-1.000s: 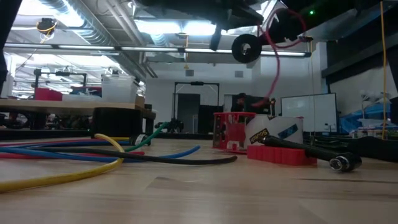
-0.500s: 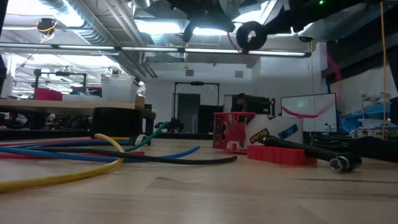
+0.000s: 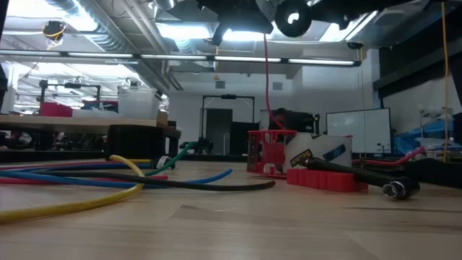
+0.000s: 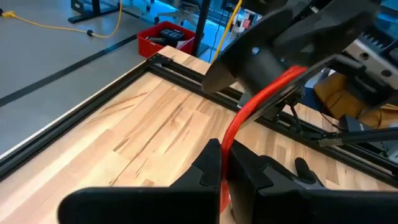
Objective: Coil cords
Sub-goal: Coil the red wire onto the spool
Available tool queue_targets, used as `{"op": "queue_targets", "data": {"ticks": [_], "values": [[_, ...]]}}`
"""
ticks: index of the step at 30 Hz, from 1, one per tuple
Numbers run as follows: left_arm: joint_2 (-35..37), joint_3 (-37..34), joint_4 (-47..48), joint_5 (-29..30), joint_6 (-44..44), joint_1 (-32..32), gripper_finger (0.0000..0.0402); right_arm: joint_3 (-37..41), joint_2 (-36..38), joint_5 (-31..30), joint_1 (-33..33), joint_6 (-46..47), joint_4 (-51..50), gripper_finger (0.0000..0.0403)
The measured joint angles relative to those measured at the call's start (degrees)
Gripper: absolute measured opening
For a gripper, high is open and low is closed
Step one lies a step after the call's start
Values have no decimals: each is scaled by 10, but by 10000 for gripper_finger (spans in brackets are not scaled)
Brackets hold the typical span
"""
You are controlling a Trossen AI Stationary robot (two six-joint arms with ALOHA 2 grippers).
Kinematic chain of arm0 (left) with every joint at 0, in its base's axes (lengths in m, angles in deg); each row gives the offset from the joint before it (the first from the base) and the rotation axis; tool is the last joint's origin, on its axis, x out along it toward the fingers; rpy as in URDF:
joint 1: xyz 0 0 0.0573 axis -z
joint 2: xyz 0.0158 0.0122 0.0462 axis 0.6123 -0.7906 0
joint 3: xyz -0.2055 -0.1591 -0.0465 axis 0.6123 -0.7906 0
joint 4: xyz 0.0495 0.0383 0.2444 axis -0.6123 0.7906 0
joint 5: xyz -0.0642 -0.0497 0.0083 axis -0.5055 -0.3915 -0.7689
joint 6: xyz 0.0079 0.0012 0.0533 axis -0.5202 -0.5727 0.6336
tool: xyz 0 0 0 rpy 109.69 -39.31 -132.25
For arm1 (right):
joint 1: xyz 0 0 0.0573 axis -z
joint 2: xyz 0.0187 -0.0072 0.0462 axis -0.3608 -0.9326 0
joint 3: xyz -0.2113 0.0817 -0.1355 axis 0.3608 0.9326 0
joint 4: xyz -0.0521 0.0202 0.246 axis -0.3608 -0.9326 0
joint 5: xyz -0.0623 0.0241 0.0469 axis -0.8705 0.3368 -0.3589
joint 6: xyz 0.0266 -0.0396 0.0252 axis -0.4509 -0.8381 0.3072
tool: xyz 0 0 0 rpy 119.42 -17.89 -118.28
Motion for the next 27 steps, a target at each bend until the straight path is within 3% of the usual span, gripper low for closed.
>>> {"op": "queue_targets", "data": {"ticks": [13,27], "values": [[-5,-2,-34,7,65,13,24,-1,0,2,0,7,124,3],[-5,-20,43,4,122,13,40,-1,9,-18,0,0,126,3]]}}
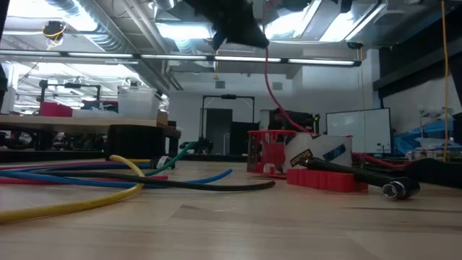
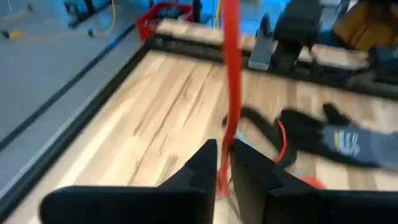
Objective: Coil cords
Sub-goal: Coil the red wire onto the spool
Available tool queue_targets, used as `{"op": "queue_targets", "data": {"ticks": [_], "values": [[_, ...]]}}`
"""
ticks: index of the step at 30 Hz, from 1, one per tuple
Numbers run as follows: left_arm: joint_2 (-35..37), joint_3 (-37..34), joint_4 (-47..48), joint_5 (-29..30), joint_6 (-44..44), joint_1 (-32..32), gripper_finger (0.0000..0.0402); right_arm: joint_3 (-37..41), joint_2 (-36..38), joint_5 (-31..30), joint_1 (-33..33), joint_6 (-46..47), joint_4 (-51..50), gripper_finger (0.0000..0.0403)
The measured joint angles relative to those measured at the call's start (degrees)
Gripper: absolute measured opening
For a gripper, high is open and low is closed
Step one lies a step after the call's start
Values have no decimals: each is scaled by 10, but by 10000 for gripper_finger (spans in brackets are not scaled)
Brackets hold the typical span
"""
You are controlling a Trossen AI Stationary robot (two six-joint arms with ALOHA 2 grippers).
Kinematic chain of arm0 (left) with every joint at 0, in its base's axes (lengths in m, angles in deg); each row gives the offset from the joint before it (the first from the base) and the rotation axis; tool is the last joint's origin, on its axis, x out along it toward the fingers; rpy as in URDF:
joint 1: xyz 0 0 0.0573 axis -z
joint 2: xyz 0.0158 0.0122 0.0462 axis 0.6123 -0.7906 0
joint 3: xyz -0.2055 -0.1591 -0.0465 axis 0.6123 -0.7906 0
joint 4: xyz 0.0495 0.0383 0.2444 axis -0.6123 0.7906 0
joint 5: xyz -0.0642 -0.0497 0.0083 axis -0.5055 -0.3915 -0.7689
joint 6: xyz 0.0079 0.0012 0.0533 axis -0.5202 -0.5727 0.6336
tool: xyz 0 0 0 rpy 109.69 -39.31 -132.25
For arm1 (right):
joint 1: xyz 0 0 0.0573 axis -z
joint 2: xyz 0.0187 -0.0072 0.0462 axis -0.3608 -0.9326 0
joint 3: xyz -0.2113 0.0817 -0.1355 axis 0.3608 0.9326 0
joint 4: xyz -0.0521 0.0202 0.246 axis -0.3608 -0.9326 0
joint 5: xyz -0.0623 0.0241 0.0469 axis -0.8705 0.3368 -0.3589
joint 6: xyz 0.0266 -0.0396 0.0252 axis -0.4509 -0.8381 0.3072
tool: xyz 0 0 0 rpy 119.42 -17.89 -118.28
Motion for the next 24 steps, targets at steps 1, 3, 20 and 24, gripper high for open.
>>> {"op": "queue_targets", "data": {"ticks": [1,3,20,24], "values": [[0,-5,6,1,-3,0,50,0,3,0,0,-5,0,3],[0,-12,27,7,-11,0,72,0,10,0,0,-11,-1,3],[-20,-55,-72,14,-5,9,152,0,90,-42,0,-13,-43,3],[-39,-95,-204,14,11,16,144,0,90,-44,0,-13,-46,3]]}}
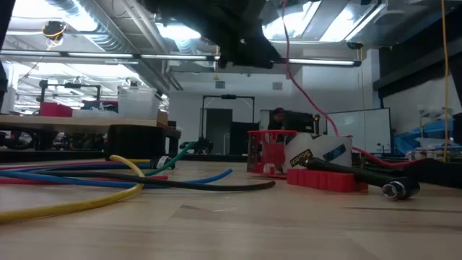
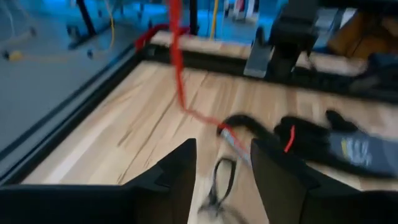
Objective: Coil cords
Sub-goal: Coil the red wire onto the spool
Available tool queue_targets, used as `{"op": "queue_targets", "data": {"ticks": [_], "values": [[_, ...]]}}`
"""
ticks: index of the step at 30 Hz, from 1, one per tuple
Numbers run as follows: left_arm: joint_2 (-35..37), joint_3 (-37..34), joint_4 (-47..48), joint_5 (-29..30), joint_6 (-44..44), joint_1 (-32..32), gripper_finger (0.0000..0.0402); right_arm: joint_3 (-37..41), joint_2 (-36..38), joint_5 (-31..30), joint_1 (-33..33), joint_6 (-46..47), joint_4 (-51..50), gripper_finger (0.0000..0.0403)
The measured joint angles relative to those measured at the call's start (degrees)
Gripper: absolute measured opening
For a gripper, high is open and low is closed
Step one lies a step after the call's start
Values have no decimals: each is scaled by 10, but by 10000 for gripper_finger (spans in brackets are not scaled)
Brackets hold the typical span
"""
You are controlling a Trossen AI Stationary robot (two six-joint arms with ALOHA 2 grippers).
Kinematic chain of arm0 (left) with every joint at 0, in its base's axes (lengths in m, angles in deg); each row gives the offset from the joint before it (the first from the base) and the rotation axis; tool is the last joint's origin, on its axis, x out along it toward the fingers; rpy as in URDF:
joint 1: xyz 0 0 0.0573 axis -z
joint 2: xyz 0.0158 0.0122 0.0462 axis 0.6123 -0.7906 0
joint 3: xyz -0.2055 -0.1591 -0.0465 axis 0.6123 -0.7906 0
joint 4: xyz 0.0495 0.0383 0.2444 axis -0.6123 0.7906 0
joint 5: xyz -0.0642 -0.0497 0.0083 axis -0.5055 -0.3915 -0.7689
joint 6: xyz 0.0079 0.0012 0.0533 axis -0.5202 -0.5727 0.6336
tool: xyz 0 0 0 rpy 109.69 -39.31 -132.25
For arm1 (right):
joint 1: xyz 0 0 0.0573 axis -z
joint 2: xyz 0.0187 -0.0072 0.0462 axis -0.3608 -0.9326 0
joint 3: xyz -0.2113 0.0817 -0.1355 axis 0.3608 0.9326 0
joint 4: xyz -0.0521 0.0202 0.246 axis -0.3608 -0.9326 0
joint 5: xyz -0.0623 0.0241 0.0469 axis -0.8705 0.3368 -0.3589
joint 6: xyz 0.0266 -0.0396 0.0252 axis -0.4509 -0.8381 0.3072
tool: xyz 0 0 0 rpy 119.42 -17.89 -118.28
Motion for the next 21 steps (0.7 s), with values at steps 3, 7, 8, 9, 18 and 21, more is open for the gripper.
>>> {"op": "queue_targets", "data": {"ticks": [3,7,8,9,18,21], "values": [[-17,-16,-71,1,-5,0,141,0,0,0,0,0,0,3],[-46,-24,-153,10,0,-1,141,0,0,0,0,0,0,3],[-54,-25,-162,16,2,-1,141,0,0,0,0,0,1,3],[-63,-25,-173,25,9,-1,141,0,0,0,0,0,1,3],[-116,-25,-293,52,27,-2,141,0,0,0,0,0,1,3],[-122,-25,-314,55,27,-3,141,0,0,0,0,0,1,3]]}}
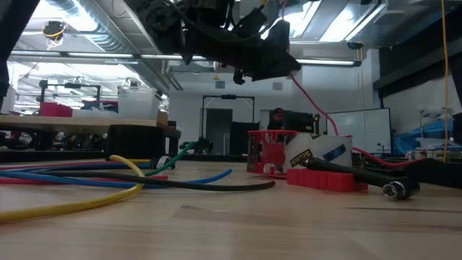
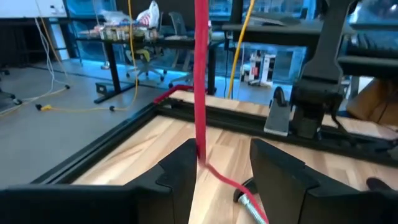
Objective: Coil cords
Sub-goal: Coil the red wire onto the spool
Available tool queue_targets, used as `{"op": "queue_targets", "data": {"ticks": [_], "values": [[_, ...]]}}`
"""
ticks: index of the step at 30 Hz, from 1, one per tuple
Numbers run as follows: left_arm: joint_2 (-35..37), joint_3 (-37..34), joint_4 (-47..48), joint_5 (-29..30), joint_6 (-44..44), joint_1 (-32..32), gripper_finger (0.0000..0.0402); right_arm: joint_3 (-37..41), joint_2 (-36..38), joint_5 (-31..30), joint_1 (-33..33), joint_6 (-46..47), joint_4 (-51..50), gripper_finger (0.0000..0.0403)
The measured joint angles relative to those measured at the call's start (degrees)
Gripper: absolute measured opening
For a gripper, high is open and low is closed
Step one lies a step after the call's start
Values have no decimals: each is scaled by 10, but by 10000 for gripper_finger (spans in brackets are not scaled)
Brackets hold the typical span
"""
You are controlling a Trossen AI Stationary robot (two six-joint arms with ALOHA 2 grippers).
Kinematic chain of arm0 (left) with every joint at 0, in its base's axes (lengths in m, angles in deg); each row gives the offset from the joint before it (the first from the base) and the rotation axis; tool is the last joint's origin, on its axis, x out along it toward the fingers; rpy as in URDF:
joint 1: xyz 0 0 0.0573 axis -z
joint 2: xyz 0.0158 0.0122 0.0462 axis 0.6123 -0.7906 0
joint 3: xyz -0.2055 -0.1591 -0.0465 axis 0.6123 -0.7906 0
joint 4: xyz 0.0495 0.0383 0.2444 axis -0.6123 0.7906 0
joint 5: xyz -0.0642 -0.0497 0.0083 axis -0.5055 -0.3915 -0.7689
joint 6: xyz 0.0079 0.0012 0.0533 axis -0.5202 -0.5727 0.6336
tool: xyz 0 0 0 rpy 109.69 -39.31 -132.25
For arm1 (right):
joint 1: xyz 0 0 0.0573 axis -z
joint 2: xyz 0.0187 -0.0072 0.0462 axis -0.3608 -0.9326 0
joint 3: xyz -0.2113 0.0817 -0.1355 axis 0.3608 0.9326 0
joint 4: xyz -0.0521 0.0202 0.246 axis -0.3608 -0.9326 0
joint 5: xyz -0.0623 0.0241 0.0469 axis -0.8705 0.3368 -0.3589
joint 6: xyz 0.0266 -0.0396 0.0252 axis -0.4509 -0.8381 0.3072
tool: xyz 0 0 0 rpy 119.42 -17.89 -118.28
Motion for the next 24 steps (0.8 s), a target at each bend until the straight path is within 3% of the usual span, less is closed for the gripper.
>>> {"op": "queue_targets", "data": {"ticks": [8,20,24], "values": [[0,0,-4,2,-11,-1,125,0,0,0,0,0,1,3],[0,0,-4,1,-18,-1,14,0,0,0,0,0,29,3],[0,0,-4,1,-19,-1,6,0,0,0,0,0,29,3]]}}
